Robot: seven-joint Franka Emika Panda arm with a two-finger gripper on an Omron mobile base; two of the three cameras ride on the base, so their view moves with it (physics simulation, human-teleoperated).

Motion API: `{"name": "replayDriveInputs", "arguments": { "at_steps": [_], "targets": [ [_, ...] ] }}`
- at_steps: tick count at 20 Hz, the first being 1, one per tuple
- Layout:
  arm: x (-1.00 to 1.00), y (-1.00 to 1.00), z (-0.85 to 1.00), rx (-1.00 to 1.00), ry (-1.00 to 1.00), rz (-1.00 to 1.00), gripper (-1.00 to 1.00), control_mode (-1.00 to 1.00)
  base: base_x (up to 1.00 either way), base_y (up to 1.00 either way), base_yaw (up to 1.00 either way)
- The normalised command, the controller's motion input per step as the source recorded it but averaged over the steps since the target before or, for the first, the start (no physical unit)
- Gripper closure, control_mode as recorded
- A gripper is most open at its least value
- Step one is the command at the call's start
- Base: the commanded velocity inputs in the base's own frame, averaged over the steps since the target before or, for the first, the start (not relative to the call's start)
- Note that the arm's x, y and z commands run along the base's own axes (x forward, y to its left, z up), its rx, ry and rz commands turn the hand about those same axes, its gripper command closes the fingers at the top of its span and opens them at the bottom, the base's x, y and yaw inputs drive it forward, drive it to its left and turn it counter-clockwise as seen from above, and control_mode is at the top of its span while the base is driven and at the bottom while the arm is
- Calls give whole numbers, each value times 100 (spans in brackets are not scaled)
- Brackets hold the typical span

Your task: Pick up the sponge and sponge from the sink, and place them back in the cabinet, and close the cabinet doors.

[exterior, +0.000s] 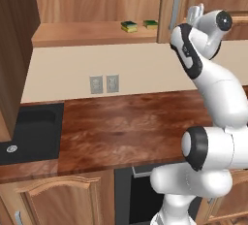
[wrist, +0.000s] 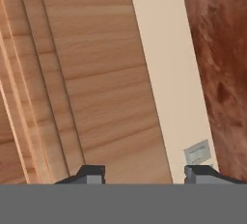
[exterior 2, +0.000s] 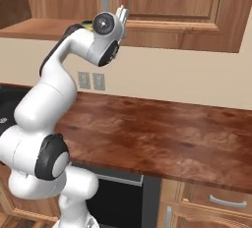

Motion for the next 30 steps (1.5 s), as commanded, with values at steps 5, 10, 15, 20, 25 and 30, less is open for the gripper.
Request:
{"name": "replayDriveInputs", "arguments": {
  "at_steps": [5, 10, 15, 20, 25, 30],
  "targets": [
    [31, 0, -24, 0, 0, -20, -100, -100, 0, 0, 0],
    [11, 2, -28, 0, 0, -17, -100, -100, 0, 0, 0],
    [-1, 10, -19, 0, 0, -13, -100, -100, 0, 0, 0],
    [-21, 14, 6, 0, 0, -9, -100, -100, 0, 0, 0],
    [-34, 19, 6, 0, 0, -7, -100, -100, 0, 0, 0],
    [-45, 24, 0, -3, 0, -8, -100, -100, 0, 0, 0]
  ]
}}
